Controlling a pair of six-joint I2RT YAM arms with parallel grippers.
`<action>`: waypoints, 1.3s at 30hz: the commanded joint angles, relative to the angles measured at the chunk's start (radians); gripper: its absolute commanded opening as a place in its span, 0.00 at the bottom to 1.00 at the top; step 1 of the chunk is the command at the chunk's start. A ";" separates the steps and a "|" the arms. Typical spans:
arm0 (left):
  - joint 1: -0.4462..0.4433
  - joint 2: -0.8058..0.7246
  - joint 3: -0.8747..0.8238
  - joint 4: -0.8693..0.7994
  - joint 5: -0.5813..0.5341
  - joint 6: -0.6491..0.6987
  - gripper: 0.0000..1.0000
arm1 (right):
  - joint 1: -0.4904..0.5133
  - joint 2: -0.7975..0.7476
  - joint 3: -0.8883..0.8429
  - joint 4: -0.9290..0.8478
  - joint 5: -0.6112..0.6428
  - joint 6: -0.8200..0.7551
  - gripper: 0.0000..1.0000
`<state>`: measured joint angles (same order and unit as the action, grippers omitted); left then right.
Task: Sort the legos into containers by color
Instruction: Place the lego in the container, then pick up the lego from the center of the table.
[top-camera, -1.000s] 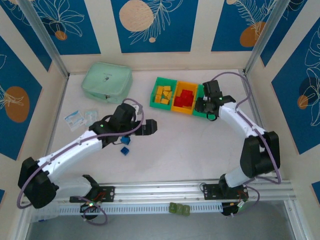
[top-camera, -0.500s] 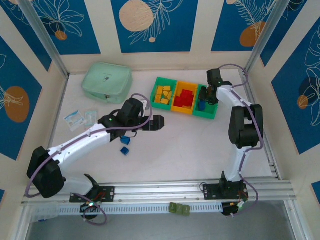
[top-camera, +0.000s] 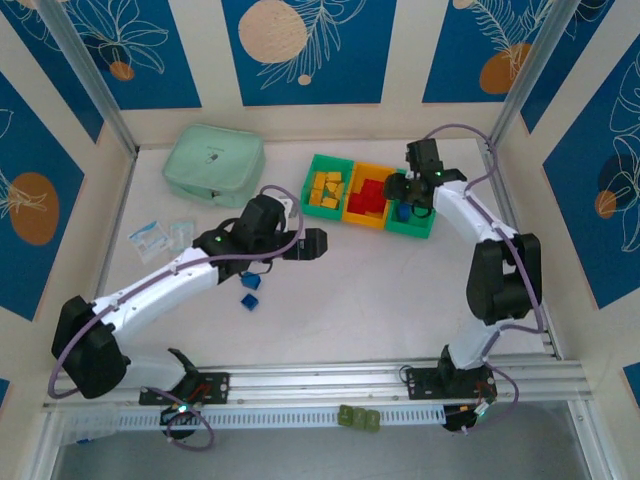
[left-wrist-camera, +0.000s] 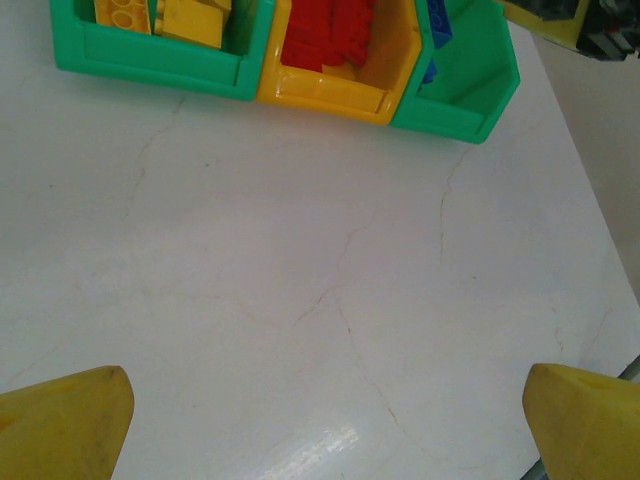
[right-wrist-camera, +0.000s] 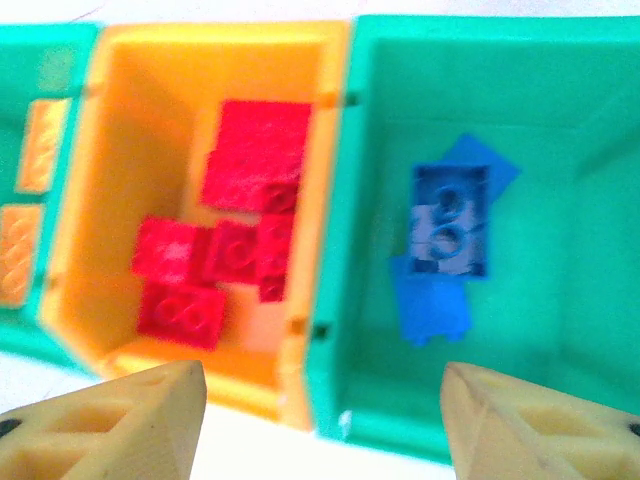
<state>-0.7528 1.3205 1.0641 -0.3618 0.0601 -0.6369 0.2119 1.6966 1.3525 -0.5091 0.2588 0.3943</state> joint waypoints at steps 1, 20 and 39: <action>0.012 -0.047 -0.019 -0.045 -0.039 0.028 0.99 | 0.077 -0.057 -0.059 -0.012 -0.006 0.014 0.66; 0.047 -0.329 -0.150 -0.267 -0.225 -0.034 0.99 | 0.538 0.054 -0.075 0.122 -0.090 0.015 0.77; 0.066 -0.584 -0.211 -0.495 -0.412 -0.104 0.99 | 0.653 0.533 0.462 -0.053 -0.064 0.182 0.82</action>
<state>-0.7002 0.7654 0.8661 -0.8055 -0.2958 -0.7177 0.8490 2.1696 1.7332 -0.4854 0.1864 0.5190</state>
